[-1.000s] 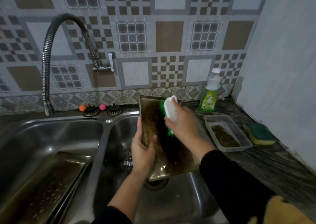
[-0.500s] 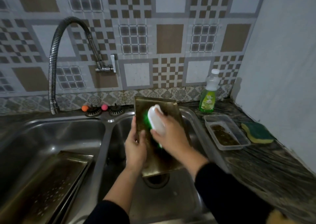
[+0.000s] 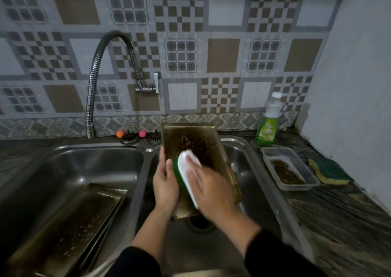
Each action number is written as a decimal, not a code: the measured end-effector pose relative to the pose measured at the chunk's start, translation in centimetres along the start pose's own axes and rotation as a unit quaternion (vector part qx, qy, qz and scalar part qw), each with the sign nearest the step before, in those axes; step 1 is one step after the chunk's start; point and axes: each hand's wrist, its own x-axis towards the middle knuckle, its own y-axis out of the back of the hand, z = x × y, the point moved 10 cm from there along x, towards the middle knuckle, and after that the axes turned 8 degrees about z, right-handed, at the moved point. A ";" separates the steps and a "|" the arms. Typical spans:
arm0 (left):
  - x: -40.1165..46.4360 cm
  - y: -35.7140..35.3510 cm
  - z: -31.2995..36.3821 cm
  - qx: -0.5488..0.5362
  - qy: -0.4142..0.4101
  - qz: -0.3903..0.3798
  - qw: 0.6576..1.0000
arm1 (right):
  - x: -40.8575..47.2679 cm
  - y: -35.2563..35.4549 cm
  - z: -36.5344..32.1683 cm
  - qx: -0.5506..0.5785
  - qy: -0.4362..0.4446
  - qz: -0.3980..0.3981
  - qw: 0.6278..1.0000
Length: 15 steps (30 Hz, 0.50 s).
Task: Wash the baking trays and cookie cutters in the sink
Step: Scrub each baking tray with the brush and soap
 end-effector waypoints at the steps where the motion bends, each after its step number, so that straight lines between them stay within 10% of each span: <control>1: -0.1 0.5 0.0 0.003 0.003 0.007 1.000 | -2.1 0.3 -0.6 0.009 0.007 0.007 1.000; 8: -3.8 -3.8 1.2 0.025 -0.025 -0.069 0.997 | 6.2 4.4 4.4 -0.025 -0.156 0.105 0.982; 15: -1.3 -1.4 2.6 0.125 -0.069 0.013 0.990 | -3.8 3.2 3.5 0.059 -0.092 0.102 0.989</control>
